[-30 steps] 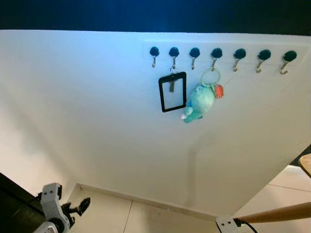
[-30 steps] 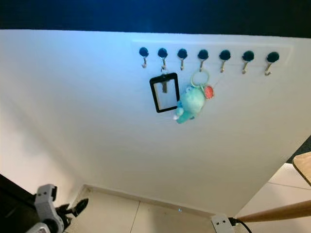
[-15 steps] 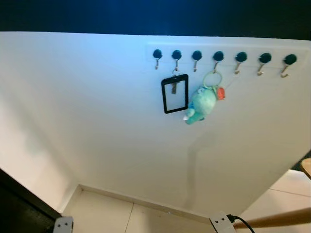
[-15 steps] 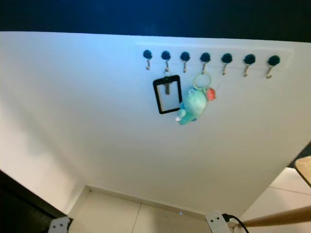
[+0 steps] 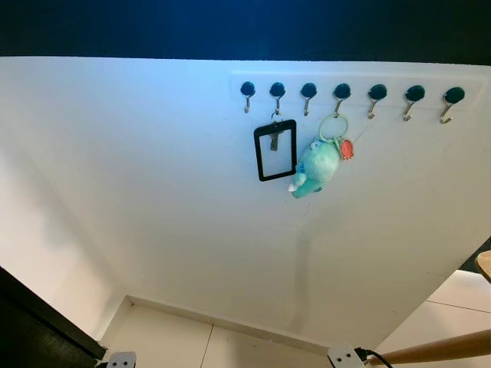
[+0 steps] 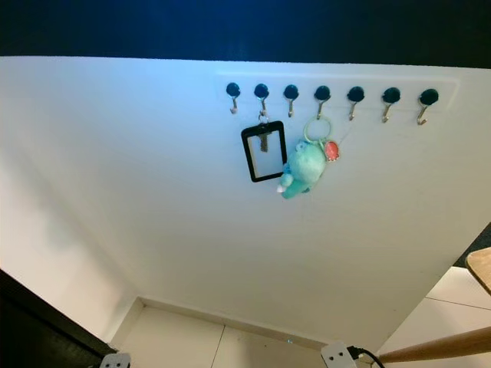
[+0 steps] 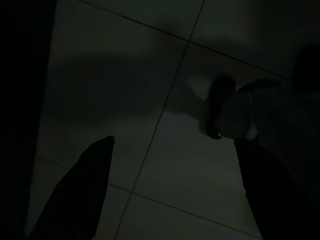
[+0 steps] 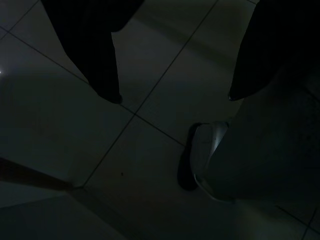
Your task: Hang keys on a hook
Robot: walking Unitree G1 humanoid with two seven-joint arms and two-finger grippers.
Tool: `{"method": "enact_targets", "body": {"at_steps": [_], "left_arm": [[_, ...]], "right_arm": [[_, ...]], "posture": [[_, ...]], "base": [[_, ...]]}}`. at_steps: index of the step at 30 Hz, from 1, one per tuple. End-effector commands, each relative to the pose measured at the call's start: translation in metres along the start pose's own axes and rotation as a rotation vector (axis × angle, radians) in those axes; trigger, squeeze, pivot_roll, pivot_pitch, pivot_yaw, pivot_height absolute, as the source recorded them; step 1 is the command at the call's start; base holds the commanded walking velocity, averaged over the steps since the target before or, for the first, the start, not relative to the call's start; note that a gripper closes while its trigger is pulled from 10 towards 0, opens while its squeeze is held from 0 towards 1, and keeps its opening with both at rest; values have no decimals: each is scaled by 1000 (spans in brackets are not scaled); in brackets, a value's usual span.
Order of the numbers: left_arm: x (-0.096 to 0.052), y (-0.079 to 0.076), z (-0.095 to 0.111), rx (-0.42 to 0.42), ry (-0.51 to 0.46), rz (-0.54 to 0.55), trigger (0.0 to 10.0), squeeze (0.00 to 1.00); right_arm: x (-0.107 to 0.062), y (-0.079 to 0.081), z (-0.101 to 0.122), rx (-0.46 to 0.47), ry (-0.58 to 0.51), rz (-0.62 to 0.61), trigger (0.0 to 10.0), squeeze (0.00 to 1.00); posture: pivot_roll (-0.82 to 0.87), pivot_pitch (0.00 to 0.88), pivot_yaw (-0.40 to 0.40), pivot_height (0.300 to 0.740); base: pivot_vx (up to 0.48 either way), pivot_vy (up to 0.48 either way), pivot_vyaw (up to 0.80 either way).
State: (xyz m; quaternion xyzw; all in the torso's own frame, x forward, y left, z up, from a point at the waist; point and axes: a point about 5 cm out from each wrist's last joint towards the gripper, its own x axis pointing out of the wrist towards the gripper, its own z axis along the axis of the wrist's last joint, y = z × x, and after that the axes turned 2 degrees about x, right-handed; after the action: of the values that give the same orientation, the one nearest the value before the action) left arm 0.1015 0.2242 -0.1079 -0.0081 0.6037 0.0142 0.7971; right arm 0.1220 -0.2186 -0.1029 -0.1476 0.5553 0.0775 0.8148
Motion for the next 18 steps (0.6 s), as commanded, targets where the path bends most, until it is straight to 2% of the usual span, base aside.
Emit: {"method": "enact_targets", "body": {"at_steps": [1, 11, 18], "left_arm": [[0, -2, -3, 4, 15, 2, 10000, 0], [0, -1, -7, 65, 36, -6, 10000, 0], [1, -4, -7, 90, 40, -21, 10000, 0]], "right_arm": [[1, 8, 0, 6, 6, 25, 10000, 0], [1, 10, 0, 7, 7, 27, 10000, 0], [0, 10, -6, 17, 20, 24, 10000, 0]], "posture": [[-68, 7, 67, 740], [-71, 15, 74, 740], [-78, 19, 77, 740]], "base": [[0, 0, 0], [0, 0, 0], [-263, 0, 0]]}}
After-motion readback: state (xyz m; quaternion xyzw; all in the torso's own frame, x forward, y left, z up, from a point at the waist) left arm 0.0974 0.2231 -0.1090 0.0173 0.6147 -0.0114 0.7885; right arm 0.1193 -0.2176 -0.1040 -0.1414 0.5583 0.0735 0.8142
